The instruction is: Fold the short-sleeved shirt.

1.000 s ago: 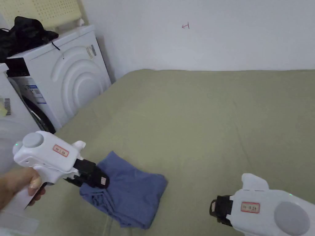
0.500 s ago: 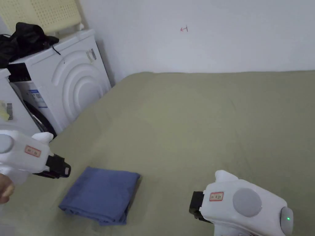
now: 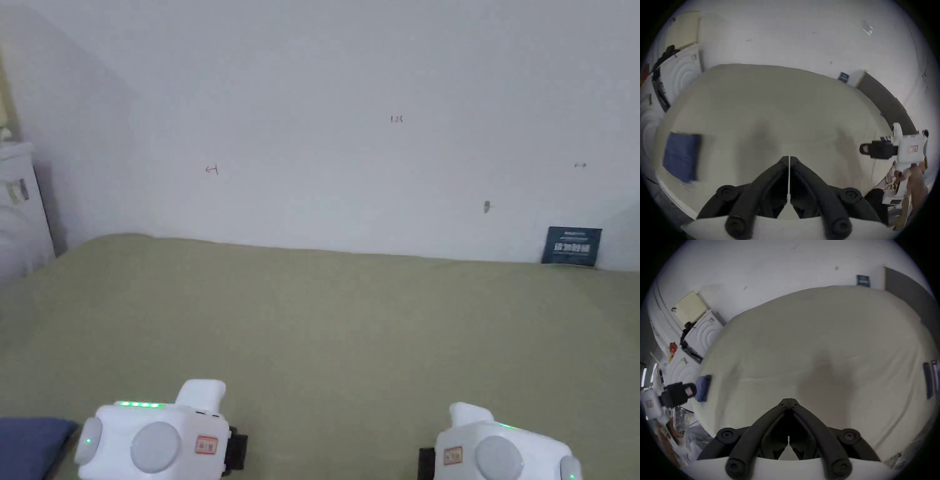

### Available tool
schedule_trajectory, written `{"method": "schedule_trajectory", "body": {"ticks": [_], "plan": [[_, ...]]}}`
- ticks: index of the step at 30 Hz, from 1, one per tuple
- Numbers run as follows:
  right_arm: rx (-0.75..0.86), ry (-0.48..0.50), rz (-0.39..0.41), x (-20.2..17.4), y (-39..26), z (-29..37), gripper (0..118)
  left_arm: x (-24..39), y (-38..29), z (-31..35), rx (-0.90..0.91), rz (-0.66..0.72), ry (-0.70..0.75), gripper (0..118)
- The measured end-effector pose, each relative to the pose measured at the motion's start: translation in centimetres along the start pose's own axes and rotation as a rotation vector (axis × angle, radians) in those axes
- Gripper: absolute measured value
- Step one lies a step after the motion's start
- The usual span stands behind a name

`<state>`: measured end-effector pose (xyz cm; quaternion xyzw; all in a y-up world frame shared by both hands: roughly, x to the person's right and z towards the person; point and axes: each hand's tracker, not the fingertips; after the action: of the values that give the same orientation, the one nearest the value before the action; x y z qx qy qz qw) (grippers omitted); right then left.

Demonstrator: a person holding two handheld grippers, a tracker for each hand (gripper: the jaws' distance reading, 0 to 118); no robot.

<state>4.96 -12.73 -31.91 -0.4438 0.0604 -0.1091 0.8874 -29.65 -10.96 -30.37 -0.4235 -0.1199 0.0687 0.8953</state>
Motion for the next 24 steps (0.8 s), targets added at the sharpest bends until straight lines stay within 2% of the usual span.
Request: {"method": "schedule_trajectory", "body": {"ticks": [2,6,8,10,15,16,17,18,19,20,21,22,24], "plan": [[0.013,-0.057,0.009,3.3,-0.5,1.6,0,3.1,-2.0,-0.7,0.064,0.037,0.03,3],[0.12,-0.209,0.095,7.6,-2.3,4.8,0,6.9,-4.4,0.0,0.198,0.039,0.017,3],[0.162,-0.221,0.095,8.7,-3.1,6.0,0,7.6,-4.3,0.6,0.216,0.009,0.053,3],[0.174,-0.213,0.095,9.2,-3.1,7.0,0,8.1,-3.9,1.1,0.227,0.011,0.029,3],[0.434,-0.265,0.153,7.8,-1.8,10.8,0,9.2,-1.4,5.0,0.427,-0.042,0.059,3],[0.499,-0.274,0.161,7.4,-1.4,11.6,0,9.3,-0.8,5.9,0.467,-0.064,0.073,4],[0.569,-0.282,0.177,7.0,-1.0,12.4,1,9.7,-0.3,6.8,0.508,-0.084,0.1,12],[0.626,-0.286,0.186,6.7,-0.8,13.1,7,9.7,0.1,7.4,0.542,-0.1,0.129,23],[0.675,-0.272,0.197,6.5,-0.6,13.7,18,9.7,0.3,7.9,0.58,-0.116,0.15,47],[0.691,-0.249,0.194,6.5,-0.1,14.1,51,9.4,0.5,8.2,0.616,-0.118,0.165,91],[0.673,-0.244,0.178,6.5,0.3,14.3,87,9.4,0.5,8.3,0.619,-0.109,0.163,118],[0.677,-0.243,0.159,6.5,0.4,14.5,113,9.0,0.2,8.9,0.673,-0.096,0.158,118],[0.749,-0.253,0.122,6.5,-0.1,14.7,117,8.0,0.6,9.3,0.634,-0.078,0.122,118]]}}
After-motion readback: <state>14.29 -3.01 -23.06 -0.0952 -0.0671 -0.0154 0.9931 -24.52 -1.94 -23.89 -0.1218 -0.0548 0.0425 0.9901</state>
